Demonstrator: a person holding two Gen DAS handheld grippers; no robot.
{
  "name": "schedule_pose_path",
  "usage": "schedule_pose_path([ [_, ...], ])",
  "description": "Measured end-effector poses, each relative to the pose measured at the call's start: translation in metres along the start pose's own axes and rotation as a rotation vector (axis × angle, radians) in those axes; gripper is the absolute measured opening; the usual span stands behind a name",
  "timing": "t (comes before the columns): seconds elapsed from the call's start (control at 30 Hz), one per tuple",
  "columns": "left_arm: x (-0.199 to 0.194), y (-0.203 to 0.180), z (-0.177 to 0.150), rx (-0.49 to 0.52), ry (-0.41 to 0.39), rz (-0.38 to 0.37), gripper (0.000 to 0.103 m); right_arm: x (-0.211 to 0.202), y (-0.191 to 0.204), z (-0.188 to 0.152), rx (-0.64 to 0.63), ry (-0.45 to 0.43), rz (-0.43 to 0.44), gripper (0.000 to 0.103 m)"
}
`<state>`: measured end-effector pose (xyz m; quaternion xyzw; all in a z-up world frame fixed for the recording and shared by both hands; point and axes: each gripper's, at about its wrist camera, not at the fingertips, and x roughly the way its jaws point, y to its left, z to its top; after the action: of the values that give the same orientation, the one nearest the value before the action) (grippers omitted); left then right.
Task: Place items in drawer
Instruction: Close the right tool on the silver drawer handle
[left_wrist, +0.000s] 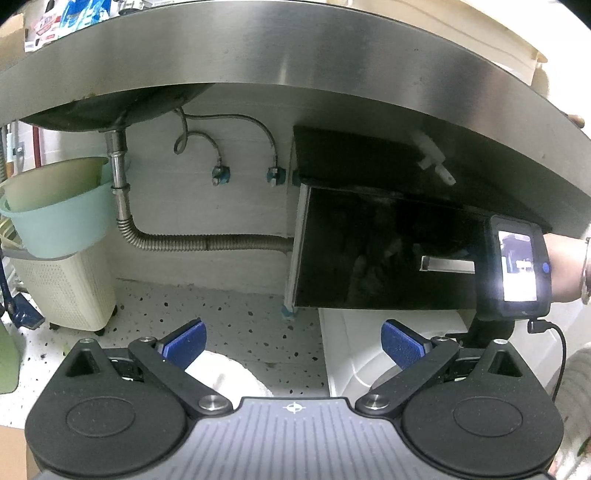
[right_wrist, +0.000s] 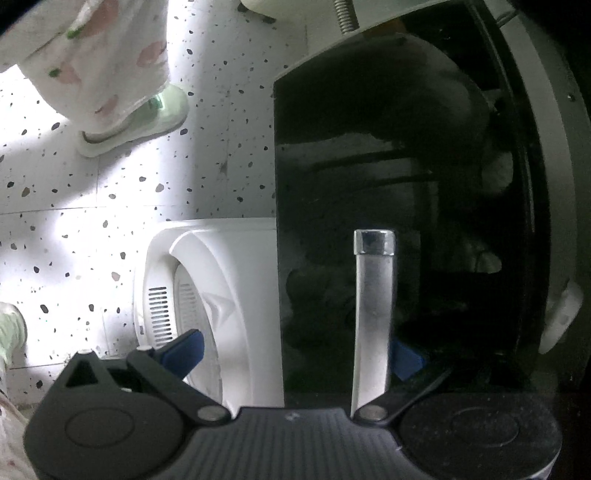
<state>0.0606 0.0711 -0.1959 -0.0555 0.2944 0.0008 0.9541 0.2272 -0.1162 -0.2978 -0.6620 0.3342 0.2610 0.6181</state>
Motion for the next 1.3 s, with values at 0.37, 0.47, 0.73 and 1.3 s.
schedule_pose_path([
  [0.37,0.000,-0.004,-0.001,0.035,0.005,0.009,0.102,0.003,-0.005,0.001,0.035,-0.010,0.009,0.103],
  [0.47,0.001,-0.004,-0.001,0.035,0.010,0.010,0.102,0.004,-0.003,0.002,0.019,0.005,0.001,0.103],
  [0.73,0.002,0.000,0.000,0.018,0.016,0.011,0.102,0.008,0.002,0.005,0.001,0.040,-0.021,0.103],
  [1.3,0.004,0.000,0.001,0.013,0.022,0.012,0.102,-0.007,0.014,-0.002,0.010,0.019,-0.019,0.103],
])
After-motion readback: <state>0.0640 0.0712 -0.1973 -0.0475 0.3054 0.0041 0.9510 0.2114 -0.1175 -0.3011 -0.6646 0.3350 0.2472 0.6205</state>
